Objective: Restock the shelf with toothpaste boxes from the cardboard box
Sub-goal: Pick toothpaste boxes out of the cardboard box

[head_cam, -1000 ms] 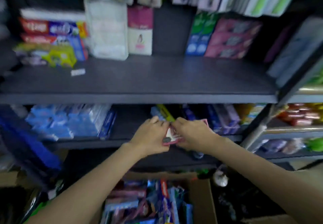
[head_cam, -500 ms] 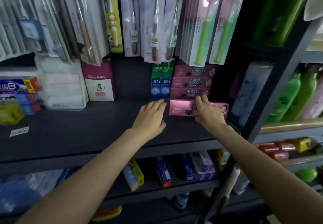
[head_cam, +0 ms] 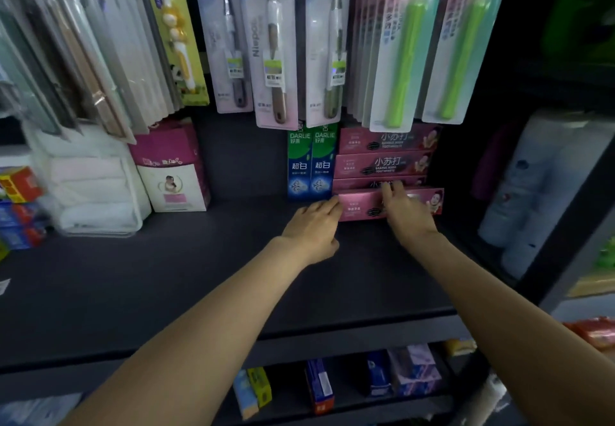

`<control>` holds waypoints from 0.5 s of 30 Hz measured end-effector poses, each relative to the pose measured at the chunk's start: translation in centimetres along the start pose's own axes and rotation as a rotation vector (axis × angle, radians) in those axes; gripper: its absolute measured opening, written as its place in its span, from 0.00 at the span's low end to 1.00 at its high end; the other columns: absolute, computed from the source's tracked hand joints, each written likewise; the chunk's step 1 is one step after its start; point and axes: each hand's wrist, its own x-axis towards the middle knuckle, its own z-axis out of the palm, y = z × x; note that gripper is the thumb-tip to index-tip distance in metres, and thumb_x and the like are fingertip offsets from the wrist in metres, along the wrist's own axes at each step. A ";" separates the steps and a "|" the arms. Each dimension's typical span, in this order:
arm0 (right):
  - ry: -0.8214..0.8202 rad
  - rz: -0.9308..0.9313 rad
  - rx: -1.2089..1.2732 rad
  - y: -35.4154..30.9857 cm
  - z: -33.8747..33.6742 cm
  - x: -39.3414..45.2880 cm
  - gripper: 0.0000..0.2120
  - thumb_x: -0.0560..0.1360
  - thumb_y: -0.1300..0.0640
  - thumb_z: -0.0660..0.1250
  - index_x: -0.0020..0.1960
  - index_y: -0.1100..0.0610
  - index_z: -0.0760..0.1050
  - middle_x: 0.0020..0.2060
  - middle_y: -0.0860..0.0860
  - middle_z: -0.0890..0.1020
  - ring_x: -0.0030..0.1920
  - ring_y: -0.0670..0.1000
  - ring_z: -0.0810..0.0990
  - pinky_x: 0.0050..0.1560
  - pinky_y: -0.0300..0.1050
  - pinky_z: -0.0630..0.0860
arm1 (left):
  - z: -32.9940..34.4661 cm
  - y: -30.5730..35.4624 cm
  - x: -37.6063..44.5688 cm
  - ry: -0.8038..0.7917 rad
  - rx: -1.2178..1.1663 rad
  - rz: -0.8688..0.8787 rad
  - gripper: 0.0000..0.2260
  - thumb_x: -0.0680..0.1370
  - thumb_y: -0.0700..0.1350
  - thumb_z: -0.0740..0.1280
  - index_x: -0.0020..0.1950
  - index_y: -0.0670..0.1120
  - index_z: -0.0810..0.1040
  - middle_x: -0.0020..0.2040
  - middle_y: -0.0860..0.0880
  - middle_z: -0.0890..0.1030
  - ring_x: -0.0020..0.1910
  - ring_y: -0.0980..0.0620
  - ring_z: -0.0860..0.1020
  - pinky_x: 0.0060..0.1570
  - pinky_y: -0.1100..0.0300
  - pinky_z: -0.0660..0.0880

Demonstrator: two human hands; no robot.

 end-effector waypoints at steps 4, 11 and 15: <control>0.045 0.018 -0.006 0.1 0.7 0.5 0.29 0.69 0.68 0.69 0.67 0.63 0.64 0.63 0.59 0.70 0.42 0.56 0.83 0.32 0.43 0.70 | 0.3 0.3 1.8 -0.049 0.005 -0.017 0.31 0.78 0.45 0.60 0.76 0.45 0.47 0.77 0.47 0.48 0.76 0.48 0.49 0.73 0.52 0.51; -0.126 0.016 0.066 0.2 2.3 1.6 0.32 0.75 0.72 0.58 0.74 0.65 0.47 0.75 0.61 0.49 0.53 0.59 0.80 0.44 0.47 0.75 | 0.7 0.4 2.5 -0.073 0.005 -0.035 0.32 0.78 0.45 0.60 0.77 0.45 0.46 0.78 0.48 0.46 0.76 0.49 0.48 0.73 0.52 0.49; -0.245 0.038 0.143 -0.2 1.0 1.4 0.37 0.75 0.70 0.59 0.75 0.65 0.39 0.75 0.61 0.39 0.60 0.60 0.76 0.48 0.49 0.75 | 1.0 -0.1 1.2 -0.025 -0.030 -0.027 0.30 0.78 0.44 0.60 0.76 0.45 0.48 0.77 0.48 0.47 0.76 0.48 0.49 0.73 0.51 0.51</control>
